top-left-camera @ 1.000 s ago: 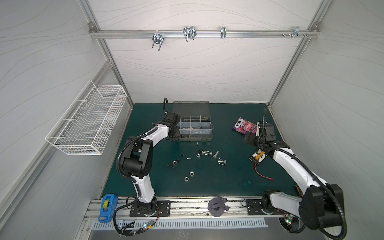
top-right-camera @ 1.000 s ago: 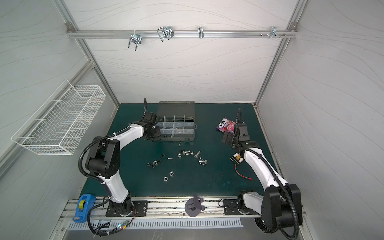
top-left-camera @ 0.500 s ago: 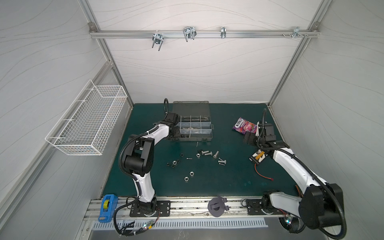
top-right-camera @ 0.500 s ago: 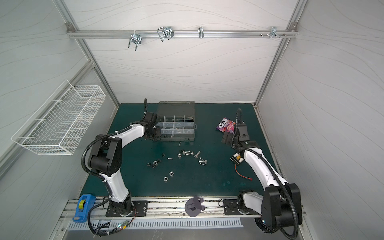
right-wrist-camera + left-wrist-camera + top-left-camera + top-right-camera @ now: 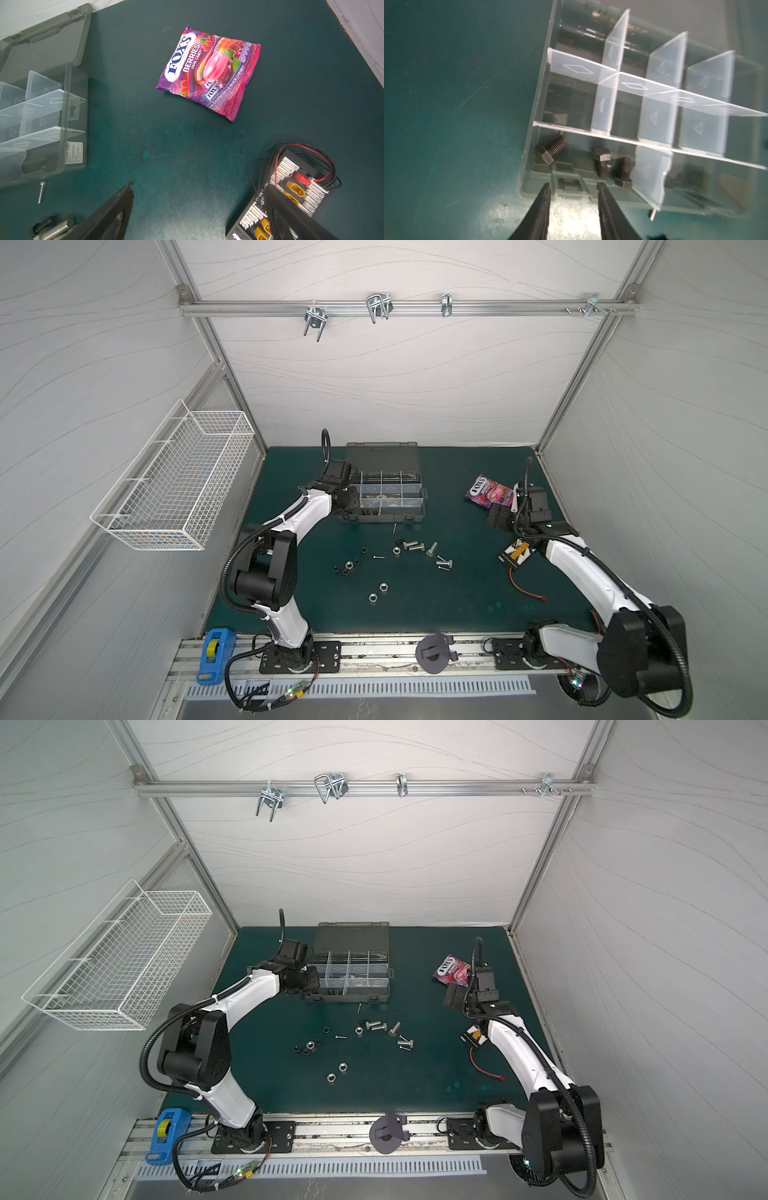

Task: Sort the screws and nuts into containers
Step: 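Move the left gripper back down to the bolts beside the box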

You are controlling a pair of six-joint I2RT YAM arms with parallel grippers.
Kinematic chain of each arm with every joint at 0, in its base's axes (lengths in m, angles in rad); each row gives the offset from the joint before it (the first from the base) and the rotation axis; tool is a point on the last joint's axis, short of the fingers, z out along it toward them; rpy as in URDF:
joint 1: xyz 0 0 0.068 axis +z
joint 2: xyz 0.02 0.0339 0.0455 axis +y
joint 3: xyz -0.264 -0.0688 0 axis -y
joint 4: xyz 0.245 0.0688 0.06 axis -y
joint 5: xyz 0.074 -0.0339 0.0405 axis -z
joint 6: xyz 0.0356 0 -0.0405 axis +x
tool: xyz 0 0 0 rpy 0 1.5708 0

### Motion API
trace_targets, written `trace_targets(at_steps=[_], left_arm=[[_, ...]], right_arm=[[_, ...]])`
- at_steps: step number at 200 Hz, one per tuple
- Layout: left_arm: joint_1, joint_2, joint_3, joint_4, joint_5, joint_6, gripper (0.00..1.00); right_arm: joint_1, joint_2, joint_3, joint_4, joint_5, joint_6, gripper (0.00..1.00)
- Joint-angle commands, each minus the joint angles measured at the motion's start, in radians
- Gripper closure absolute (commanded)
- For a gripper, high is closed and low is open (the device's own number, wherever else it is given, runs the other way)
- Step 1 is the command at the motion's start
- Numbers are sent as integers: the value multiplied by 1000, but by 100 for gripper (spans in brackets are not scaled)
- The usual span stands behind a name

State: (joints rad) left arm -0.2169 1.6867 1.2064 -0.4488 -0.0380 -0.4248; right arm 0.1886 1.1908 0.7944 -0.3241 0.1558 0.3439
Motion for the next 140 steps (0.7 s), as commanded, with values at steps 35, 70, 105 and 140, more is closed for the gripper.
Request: trace_targets(at_steps=[35,70,105,140], left_arm=[[-67,-112,-96,30,62,-22,61],[-168,-106,-133,65,78,0,61],[-268,-63,-164,124,109,16,59],[-352,6,-138,115,89,69,57]], right_arm=[[6,4,8,-12,1,1,1],[6,4,7,-13,0,4,1],[5,4,6,-14,1,2,1],[6,4,4,-12,3,3,1]])
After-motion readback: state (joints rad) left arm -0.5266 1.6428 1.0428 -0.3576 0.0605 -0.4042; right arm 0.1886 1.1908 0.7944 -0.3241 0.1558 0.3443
